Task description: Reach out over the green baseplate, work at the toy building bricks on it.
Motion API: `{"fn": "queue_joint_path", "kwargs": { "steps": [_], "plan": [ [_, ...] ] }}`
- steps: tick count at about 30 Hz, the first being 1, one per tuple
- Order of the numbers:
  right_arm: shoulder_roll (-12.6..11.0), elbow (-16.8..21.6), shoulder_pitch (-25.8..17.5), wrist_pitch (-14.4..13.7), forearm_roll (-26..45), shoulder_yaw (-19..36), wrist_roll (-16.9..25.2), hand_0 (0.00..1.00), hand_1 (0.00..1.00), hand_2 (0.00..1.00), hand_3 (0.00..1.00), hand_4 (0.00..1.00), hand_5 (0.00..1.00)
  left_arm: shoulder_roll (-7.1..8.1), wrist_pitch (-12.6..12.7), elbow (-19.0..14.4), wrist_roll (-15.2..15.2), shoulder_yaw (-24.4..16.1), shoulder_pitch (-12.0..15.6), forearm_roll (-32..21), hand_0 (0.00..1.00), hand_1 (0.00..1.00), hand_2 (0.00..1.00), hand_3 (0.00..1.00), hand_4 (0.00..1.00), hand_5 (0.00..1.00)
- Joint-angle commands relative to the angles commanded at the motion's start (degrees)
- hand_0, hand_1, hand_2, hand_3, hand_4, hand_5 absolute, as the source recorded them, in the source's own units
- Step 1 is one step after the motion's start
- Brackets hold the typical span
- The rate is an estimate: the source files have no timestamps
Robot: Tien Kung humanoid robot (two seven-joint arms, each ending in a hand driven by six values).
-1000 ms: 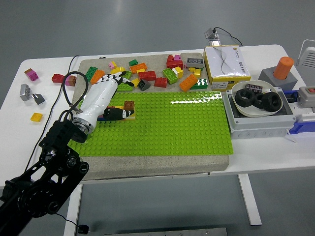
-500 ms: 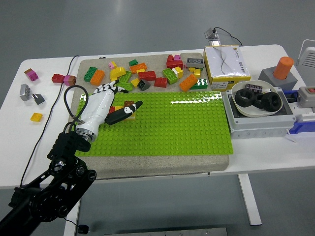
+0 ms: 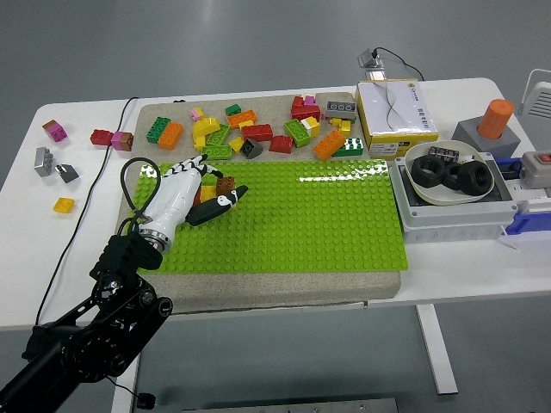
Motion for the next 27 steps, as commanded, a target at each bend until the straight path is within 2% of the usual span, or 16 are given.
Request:
{"fn": "queue_joint_path", "kwargs": {
  "steps": [27],
  "plan": [
    [0.10,0.00,0.06,0.06,-0.12,0.17,-0.17,0.590,0.578,0.641,0.667,0.621,0.782,0.40,-0.19,0.90,0.39,2.02,0.93,-0.38,0.998,0.998,0.998,0.709,0.926,0.998]
  ]
}}
